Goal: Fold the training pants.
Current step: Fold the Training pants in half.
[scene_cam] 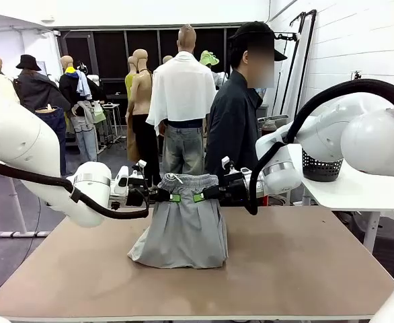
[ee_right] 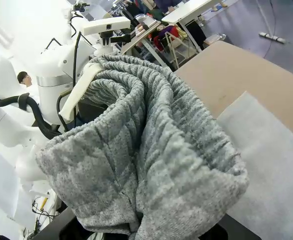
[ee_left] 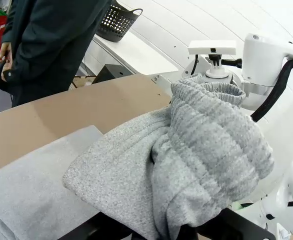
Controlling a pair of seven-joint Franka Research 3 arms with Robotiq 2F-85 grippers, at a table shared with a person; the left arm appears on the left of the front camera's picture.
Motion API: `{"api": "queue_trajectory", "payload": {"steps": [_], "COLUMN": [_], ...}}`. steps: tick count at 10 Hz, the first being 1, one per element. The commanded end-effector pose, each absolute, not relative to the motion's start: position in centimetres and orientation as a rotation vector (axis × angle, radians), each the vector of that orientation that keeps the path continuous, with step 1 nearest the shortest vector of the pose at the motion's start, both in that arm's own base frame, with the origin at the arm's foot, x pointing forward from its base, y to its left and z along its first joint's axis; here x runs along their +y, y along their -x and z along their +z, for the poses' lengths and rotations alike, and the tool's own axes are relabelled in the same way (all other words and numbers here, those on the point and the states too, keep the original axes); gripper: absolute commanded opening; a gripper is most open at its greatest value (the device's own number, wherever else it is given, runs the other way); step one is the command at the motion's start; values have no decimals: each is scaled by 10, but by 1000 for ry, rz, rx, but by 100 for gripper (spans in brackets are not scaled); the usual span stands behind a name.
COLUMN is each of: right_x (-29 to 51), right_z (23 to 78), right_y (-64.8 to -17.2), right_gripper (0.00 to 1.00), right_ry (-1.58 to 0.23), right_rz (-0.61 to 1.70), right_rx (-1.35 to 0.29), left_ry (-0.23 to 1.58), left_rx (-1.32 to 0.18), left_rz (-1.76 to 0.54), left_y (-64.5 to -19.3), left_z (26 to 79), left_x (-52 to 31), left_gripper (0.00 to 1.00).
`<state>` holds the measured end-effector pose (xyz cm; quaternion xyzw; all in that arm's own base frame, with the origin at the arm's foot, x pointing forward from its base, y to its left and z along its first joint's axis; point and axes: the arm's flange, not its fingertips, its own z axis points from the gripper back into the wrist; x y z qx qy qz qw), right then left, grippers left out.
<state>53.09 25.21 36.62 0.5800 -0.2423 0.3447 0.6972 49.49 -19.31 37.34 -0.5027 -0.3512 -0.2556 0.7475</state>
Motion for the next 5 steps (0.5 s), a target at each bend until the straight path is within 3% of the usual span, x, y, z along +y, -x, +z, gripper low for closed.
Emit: {"api": "queue_trajectory", "payload": {"steps": [1, 5], "right_x": [256, 264], "right_z": [359, 332], "right_y": [-538, -552], "right_gripper": [0, 0], "right_ry": [-1305, -1323], "right_rz": [736, 651], "right_rx": [-509, -395], "left_ry": [1055, 978], "left_rx": [-760, -598], "left_rz": [-515, -322], "left_y": [-497, -499], "left_z": [376, 375], "left_x": [-193, -178], "left_gripper": [0, 0]}}
